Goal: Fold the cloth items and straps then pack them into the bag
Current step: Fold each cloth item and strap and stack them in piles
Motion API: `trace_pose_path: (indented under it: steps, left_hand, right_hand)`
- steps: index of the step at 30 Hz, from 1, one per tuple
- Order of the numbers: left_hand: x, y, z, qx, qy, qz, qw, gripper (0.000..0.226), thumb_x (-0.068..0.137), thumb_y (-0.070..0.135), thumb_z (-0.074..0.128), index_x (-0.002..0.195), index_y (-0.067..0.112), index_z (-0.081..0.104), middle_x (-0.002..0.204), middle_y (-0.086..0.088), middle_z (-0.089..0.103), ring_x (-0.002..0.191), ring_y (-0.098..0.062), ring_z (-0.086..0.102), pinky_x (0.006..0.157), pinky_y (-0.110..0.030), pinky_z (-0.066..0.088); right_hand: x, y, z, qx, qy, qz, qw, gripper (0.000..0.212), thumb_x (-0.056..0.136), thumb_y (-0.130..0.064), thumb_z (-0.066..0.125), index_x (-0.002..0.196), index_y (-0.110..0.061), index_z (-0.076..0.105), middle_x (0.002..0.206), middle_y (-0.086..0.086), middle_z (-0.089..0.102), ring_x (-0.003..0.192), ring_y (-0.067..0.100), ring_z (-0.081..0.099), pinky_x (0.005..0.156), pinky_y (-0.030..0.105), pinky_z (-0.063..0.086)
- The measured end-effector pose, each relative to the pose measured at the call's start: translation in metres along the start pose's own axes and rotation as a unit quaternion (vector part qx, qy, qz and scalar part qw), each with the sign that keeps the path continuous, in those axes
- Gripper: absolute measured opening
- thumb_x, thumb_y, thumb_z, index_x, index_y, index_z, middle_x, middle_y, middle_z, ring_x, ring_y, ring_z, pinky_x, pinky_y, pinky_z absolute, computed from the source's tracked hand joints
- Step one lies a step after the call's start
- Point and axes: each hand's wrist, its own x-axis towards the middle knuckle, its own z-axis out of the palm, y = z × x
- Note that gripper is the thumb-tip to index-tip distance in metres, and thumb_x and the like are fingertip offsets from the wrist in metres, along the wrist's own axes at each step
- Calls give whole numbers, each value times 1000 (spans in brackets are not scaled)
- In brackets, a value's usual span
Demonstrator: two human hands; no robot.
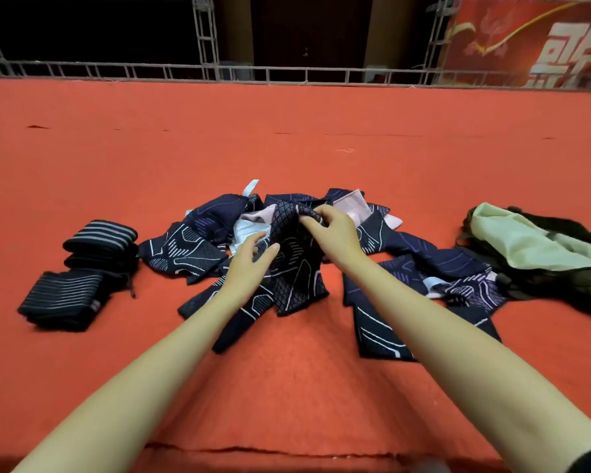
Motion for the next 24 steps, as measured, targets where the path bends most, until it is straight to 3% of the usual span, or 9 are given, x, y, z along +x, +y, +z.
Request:
trace_pose_path:
  steps: [3, 8, 11, 13, 16, 17, 18, 20, 24]
  left_hand:
    - [-32, 18, -2, -30, -39, -4, 999, 33, 89, 30, 62, 120, 23, 54, 111, 8, 62, 105, -7, 57, 87, -21, 40]
    - [-72, 15, -16, 33, -62, -18, 997, 13, 76, 28, 71, 83, 22, 62, 87, 3, 65, 84, -12, 58, 70, -26, 42]
    - [-86, -1, -34, 19, -67, -44, 997, 22, 70, 32, 74, 86, 18, 68, 90, 0, 70, 85, -15, 62, 81, -30, 48]
    - [-92, -11, -47, 11, -46, -83, 995, 44, 67, 38, 77, 99, 10, 69, 92, -4, 69, 81, -18, 62, 78, -31, 49]
    - [-106, -17, -50, -53, -24, -156, 986, 25, 81, 22, 72, 102, 11, 65, 74, -3, 54, 47, -10, 43, 43, -14, 35]
    - [-110, -21, -47, -59, -22, -168, 984, 19, 84, 19, 70, 101, 12, 66, 69, -2, 51, 44, -7, 38, 39, -13, 29]
    - [-116, -23, -40, -52, -28, -174, 983, 15, 85, 18, 68, 98, 14, 66, 66, 0, 51, 44, -7, 36, 38, -13, 28]
    - [-129, -26, -27, -41, -42, -181, 982, 9, 86, 16, 65, 95, 14, 65, 67, 0, 53, 49, -9, 39, 40, -14, 30]
    - [-139, -35, -15, -14, -6, -154, 988, 15, 86, 2, 63, 99, 9, 62, 77, -3, 57, 62, -12, 49, 51, -13, 43]
  right_hand:
    - [-29, -29, -7, 93, -38, 22, 995, 21, 87, -22, 64, 75, -5, 59, 66, 3, 52, 63, 11, 46, 59, 23, 37]
    - [-58, -48, -16, 266, -79, 141, 951, 22, 81, -28, 68, 77, -9, 57, 68, 9, 57, 66, 21, 56, 59, 35, 45]
    - [-67, -45, -35, 310, -39, 173, 934, 18, 87, -16, 65, 70, -13, 59, 59, -1, 64, 53, 12, 60, 49, 22, 47]
    - [-77, -26, -46, 305, -7, 201, 931, 24, 86, -10, 66, 64, -14, 56, 53, -3, 63, 47, 8, 58, 49, 21, 47]
    - [-106, 14, -55, 241, 17, 245, 939, 28, 80, -11, 70, 58, -13, 53, 58, 7, 57, 52, 16, 54, 56, 32, 51]
    - [-118, 25, -56, 208, 23, 249, 945, 33, 80, -12, 71, 54, -14, 51, 53, 3, 54, 50, 13, 50, 55, 27, 47]
    - [-130, 37, -55, 164, 28, 248, 954, 38, 81, -13, 71, 51, -15, 48, 47, -2, 48, 45, 7, 44, 51, 22, 40]
    - [-153, 55, -51, 78, 30, 256, 963, 38, 81, -17, 70, 52, -15, 46, 49, -5, 45, 48, 7, 40, 53, 26, 31]
    - [-178, 65, -47, 52, 52, 263, 962, 10, 83, -18, 68, 88, -10, 67, 81, 0, 63, 78, 17, 57, 67, 23, 34]
